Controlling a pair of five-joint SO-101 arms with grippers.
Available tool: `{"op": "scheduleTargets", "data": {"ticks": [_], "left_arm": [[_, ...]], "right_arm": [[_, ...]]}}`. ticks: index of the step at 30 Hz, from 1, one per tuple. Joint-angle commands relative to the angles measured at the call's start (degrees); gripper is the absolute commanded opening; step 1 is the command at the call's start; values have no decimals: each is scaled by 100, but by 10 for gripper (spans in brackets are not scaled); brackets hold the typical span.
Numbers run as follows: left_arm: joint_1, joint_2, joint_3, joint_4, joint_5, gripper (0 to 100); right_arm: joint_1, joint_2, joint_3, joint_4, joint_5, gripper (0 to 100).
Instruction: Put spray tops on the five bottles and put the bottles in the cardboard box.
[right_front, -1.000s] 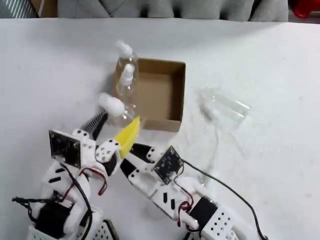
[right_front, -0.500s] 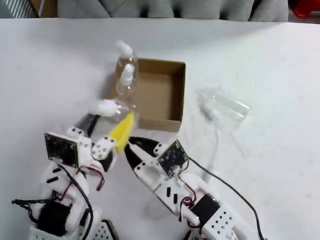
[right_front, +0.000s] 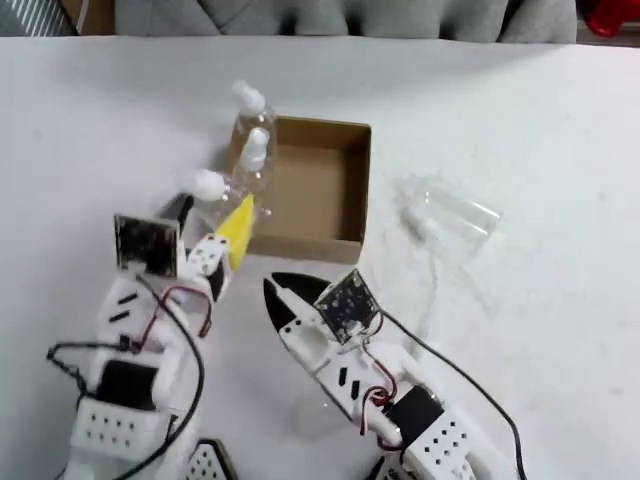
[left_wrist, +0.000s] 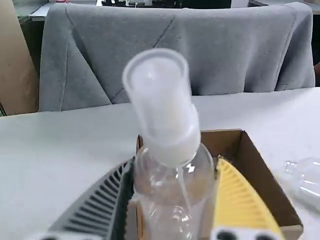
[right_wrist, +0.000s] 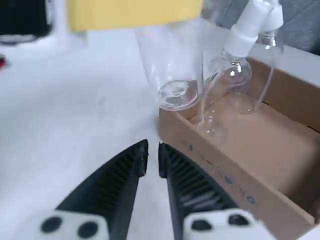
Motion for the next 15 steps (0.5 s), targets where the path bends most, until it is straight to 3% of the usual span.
{"op": "scheduleTargets", "data": {"ticks": [1,15], "left_arm": [[-40,1033,-563,-738,-53,57],[-40,1886,-545,-1618,-62,57]], "right_arm": [[75,-66,44,22,79,15],[75,-66,53,22,114,15]]}}
